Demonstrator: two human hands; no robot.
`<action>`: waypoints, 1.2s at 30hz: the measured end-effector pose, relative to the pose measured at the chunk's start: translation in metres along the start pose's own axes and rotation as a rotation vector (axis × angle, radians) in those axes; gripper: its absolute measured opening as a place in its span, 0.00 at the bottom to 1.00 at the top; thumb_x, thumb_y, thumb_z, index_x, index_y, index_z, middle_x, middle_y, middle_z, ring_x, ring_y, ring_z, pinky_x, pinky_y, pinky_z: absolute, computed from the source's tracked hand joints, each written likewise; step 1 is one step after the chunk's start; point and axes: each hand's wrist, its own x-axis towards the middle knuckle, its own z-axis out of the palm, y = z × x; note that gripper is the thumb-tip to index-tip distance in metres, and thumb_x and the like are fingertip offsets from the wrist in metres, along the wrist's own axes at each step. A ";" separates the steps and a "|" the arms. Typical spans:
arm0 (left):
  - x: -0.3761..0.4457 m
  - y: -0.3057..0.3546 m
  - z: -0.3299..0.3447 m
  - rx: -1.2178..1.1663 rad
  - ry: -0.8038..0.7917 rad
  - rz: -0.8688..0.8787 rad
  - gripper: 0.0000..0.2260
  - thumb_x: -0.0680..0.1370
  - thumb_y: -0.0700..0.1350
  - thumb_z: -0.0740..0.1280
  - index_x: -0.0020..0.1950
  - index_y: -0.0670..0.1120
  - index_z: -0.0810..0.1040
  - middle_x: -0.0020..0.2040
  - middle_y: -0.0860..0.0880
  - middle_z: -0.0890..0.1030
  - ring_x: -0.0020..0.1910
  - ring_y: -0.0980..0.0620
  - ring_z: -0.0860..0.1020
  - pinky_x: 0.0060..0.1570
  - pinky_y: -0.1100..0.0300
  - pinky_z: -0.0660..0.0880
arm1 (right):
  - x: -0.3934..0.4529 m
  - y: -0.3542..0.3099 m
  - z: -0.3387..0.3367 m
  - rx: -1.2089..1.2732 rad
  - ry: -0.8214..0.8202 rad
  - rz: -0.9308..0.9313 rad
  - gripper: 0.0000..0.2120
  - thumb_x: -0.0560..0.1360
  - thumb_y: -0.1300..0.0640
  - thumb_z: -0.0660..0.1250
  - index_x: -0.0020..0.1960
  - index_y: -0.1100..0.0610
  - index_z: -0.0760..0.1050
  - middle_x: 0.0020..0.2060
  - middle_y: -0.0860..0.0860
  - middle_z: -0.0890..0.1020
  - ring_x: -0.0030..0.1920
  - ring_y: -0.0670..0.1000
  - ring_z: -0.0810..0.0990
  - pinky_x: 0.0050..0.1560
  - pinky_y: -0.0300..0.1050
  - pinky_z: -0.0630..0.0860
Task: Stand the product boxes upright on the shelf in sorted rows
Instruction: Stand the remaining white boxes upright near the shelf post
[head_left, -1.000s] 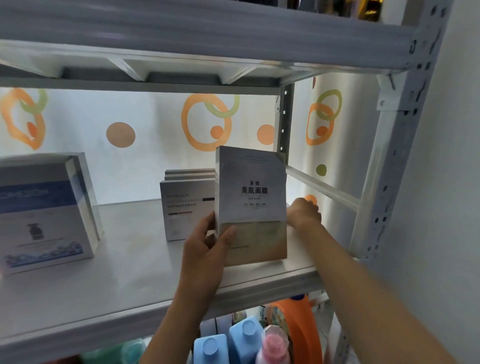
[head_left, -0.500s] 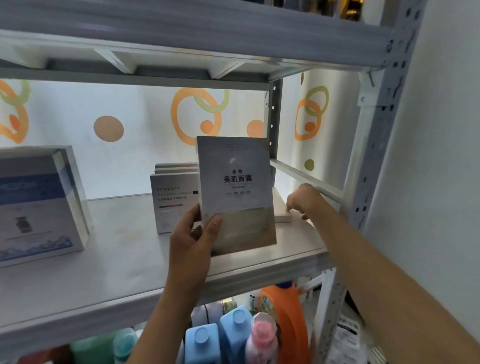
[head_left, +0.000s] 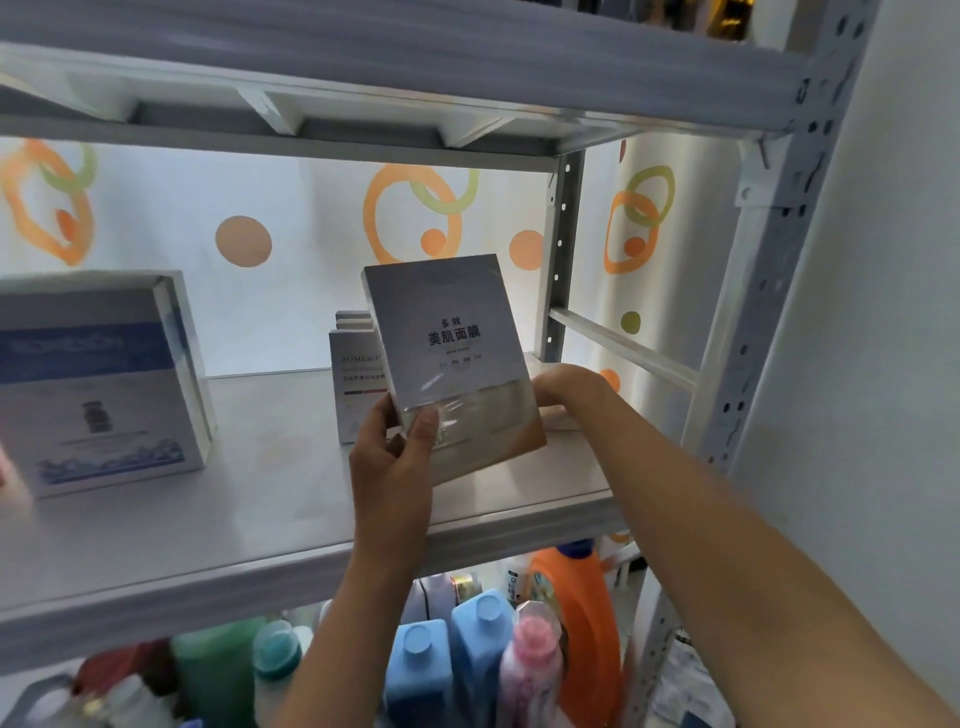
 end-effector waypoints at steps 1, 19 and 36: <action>0.000 0.000 -0.001 0.001 0.003 -0.001 0.11 0.79 0.40 0.66 0.61 0.47 0.77 0.50 0.56 0.82 0.42 0.64 0.81 0.40 0.70 0.76 | -0.009 -0.001 0.000 0.003 0.003 -0.025 0.59 0.40 0.26 0.70 0.68 0.48 0.70 0.60 0.49 0.76 0.59 0.56 0.76 0.60 0.57 0.73; -0.007 -0.005 -0.001 0.024 -0.054 -0.039 0.10 0.78 0.39 0.67 0.58 0.48 0.76 0.50 0.51 0.81 0.44 0.60 0.80 0.41 0.69 0.76 | -0.171 0.058 0.012 1.152 0.489 -0.445 0.38 0.60 0.37 0.76 0.65 0.50 0.69 0.58 0.53 0.79 0.53 0.52 0.81 0.46 0.49 0.80; 0.010 -0.002 0.031 0.049 -0.345 -0.284 0.31 0.64 0.55 0.74 0.61 0.42 0.70 0.56 0.39 0.79 0.52 0.43 0.81 0.44 0.51 0.81 | -0.173 0.051 0.105 0.827 0.771 -0.589 0.42 0.64 0.33 0.74 0.72 0.43 0.61 0.69 0.44 0.69 0.66 0.47 0.70 0.65 0.49 0.75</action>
